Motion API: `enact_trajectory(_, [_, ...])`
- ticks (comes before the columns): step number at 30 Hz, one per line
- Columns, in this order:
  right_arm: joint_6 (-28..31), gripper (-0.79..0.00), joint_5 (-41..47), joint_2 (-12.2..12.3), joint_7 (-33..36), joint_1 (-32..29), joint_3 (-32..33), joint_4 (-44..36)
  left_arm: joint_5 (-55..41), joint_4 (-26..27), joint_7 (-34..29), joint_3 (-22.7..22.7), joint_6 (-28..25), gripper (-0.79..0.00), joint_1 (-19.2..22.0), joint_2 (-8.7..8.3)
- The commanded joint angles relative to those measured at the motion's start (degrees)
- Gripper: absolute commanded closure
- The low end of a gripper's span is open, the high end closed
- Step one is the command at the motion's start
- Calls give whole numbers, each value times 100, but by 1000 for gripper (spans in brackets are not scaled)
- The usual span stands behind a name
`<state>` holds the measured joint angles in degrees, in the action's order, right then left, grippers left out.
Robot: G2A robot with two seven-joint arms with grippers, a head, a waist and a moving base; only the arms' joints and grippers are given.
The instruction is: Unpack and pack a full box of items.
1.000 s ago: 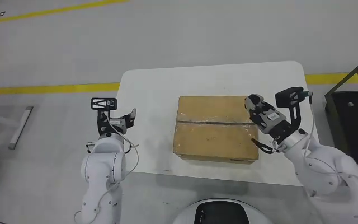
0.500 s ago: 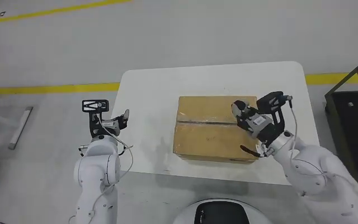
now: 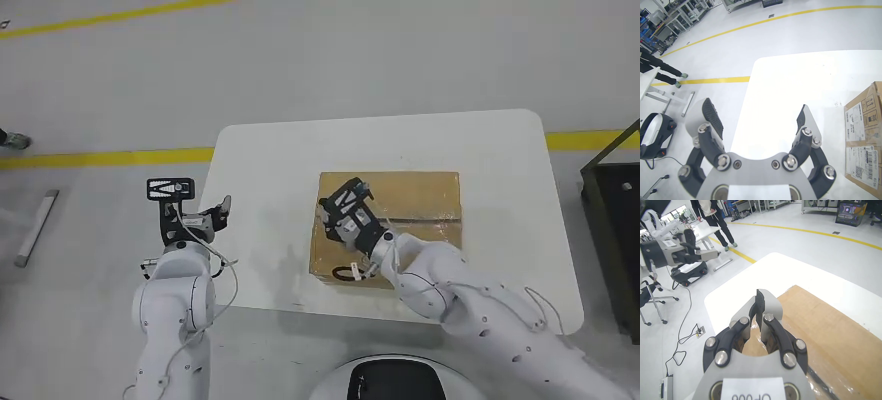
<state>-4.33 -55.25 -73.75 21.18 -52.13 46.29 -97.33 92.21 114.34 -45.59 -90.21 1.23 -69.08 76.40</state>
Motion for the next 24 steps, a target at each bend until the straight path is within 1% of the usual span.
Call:
enact_trajectory(1, [-159, 0, -85, -51, -36, 39, -88, 208, 0, 0, 0, 0, 0, -785, 0, 0])
enact_trajectory(9, [-290, 0, 9, -131, -78, -104, -17, 346, 0, 0, 0, 0, 0, -785, 0, 0])
enact_trajectory(19, [-376, 0, -144, -130, -23, -459, 237, 233, 0, 0, 0, 0, 0, -785, 0, 0])
enact_trajectory(24, [-450, 0, -252, -111, -46, -659, 444, 23, 0, 0, 0, 0, 0, -785, 0, 0])
